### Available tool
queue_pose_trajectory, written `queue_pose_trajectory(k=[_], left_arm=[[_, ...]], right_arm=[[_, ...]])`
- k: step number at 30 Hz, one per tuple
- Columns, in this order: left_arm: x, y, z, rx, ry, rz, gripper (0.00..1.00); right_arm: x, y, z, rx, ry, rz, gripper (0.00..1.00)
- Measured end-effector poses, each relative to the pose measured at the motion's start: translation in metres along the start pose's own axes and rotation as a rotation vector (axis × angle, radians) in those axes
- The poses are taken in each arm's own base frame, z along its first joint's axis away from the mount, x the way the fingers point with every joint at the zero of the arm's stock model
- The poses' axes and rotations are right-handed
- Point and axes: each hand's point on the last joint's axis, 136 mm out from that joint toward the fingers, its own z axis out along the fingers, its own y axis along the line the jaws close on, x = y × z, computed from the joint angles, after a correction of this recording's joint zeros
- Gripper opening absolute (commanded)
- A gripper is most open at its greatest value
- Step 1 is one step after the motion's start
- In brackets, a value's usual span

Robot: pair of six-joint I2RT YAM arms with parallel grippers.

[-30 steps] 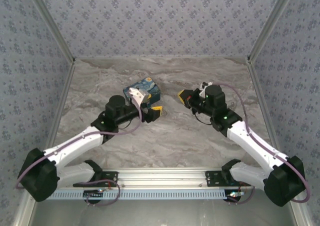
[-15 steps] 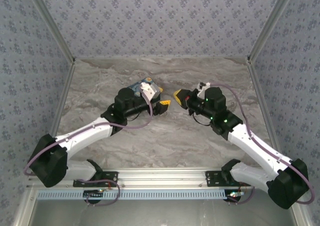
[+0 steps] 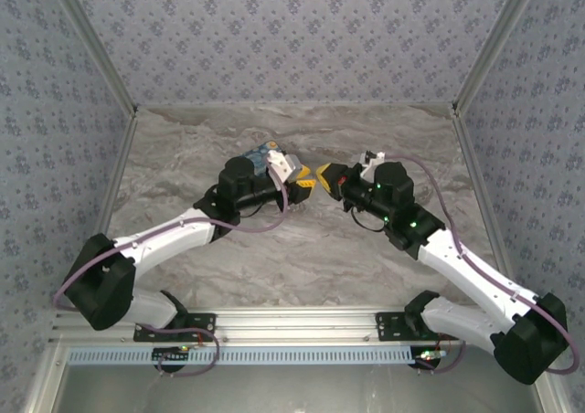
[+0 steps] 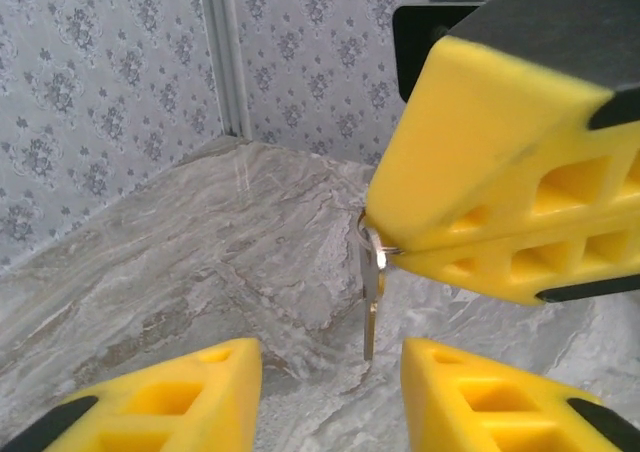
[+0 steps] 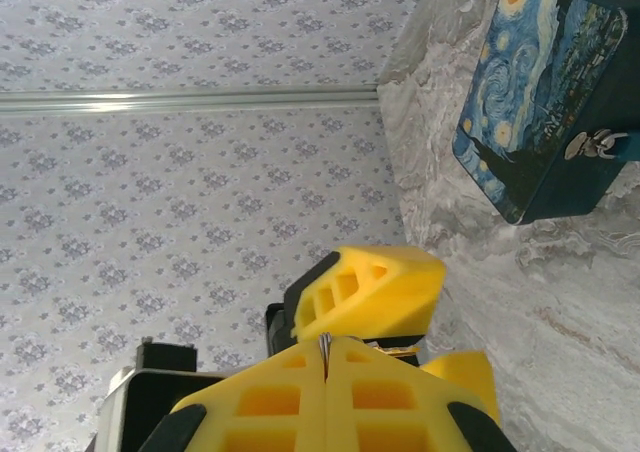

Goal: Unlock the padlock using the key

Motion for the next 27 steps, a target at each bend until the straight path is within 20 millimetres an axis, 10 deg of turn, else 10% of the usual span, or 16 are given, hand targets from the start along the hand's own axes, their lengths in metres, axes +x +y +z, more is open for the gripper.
queue_pose_trajectory(k=[27], left_arm=[[-0.012, -0.002, 0.006, 0.026, -0.018, 0.012, 0.11]], right_arm=[[-0.001, 0.001, -0.002, -0.004, -0.013, 0.006, 0.00]])
